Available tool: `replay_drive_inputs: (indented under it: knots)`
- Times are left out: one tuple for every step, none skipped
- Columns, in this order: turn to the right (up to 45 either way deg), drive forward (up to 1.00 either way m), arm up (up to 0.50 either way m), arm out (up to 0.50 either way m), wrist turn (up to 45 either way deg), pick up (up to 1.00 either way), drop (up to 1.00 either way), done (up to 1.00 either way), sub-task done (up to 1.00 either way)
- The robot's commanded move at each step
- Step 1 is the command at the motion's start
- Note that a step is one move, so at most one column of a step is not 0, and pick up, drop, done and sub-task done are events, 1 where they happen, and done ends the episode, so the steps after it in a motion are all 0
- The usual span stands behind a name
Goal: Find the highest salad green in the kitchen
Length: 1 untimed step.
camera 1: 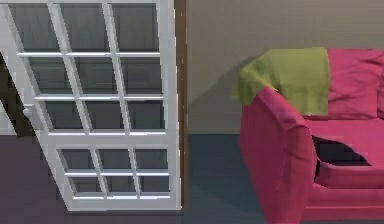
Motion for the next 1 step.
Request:
replay_drive_inputs:
  knots:
    - [-45.0, 0.0, 0.0, 0.0, 0.0, 0.0, 0.0, 0.0, 0.0]
